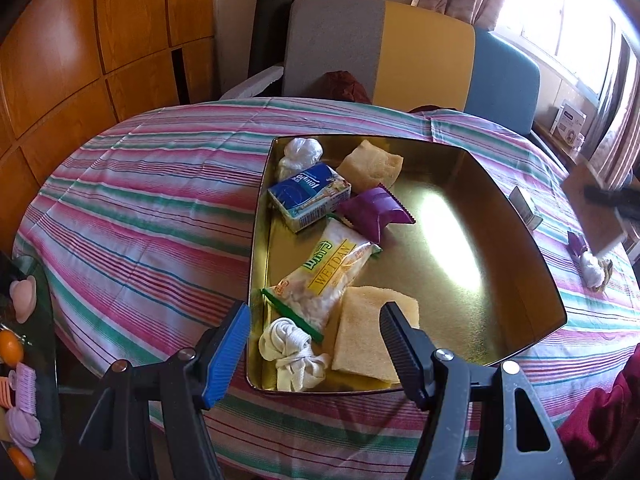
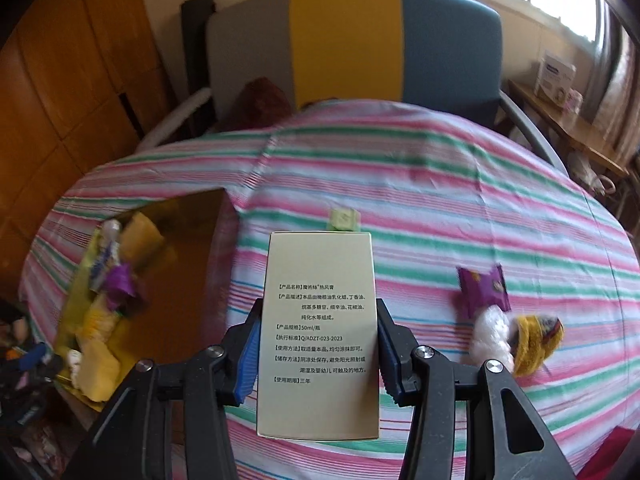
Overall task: Organize objects
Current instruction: 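Carry the white medicine box with the right tool over the tray, then lower the white box into the tray and open the right tool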
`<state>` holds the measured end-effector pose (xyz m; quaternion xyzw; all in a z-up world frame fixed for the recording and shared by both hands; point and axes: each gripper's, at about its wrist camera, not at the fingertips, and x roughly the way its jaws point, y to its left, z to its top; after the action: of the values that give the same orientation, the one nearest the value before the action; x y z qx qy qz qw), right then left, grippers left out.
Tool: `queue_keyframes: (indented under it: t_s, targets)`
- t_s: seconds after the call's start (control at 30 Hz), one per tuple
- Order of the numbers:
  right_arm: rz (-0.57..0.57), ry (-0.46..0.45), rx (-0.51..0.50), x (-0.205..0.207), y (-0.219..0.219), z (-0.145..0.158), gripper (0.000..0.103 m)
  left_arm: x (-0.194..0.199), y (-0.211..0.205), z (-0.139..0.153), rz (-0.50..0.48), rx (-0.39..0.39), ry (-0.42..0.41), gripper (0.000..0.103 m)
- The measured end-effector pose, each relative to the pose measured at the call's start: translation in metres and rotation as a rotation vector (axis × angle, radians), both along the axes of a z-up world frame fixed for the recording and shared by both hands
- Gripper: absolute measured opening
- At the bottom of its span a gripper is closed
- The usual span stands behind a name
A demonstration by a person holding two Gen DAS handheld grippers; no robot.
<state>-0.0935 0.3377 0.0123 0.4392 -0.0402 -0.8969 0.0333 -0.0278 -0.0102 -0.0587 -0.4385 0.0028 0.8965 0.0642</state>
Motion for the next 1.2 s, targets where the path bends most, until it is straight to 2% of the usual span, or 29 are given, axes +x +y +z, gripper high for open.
queue_keyframes:
  t_s: [0.1,0.23,0.3,0.37,0.47,0.57,0.73,0.83,0.93,1.1,1.2]
  targets:
    - [0.071,0.029,-0.031,-0.004,-0.032,0.018,0.050,-0.001,-0.003,-0.001,0.005,0.002,0.002,0.068]
    - [0.136,0.014,-0.075,-0.013,-0.075,0.023,0.050,-0.002,-0.009,-0.001,0.014,0.020,0.002,0.068]
    - [0.155,-0.010,-0.101,-0.022,-0.098,0.018,0.050,-0.002,-0.015,0.000,0.033,0.035,0.010,0.068]
    - [0.158,-0.040,-0.087,-0.032,-0.119,0.007,0.050,-0.003,-0.024,0.002,0.054,0.053,0.016,0.068]
    - [0.119,-0.122,-0.091,-0.054,-0.139,-0.023,0.050,-0.007,-0.033,0.000,0.075,0.066,0.005,0.067]
    - [0.045,-0.196,-0.090,-0.071,-0.149,-0.052,0.050,-0.008,-0.039,-0.002,0.080,0.075,-0.004,0.067]
    - [0.067,-0.303,-0.304,-0.076,-0.160,-0.082,0.057,-0.012,-0.042,-0.007,0.086,0.088,-0.018,0.067]
    - [0.100,-0.320,-0.366,-0.072,-0.167,-0.088,0.059,-0.013,-0.044,-0.009,0.087,0.095,-0.025,0.067]
    - [0.118,-0.359,-0.471,-0.068,-0.170,-0.096,0.060,-0.012,-0.044,-0.009,0.091,0.092,-0.022,0.067]
    - [0.130,-0.349,-0.471,-0.064,-0.171,-0.098,0.060,-0.010,-0.044,-0.005,0.091,0.078,-0.012,0.067]
    - [0.140,-0.310,-0.454,-0.061,-0.167,-0.090,0.062,-0.009,-0.043,-0.002,0.085,0.080,-0.003,0.067]
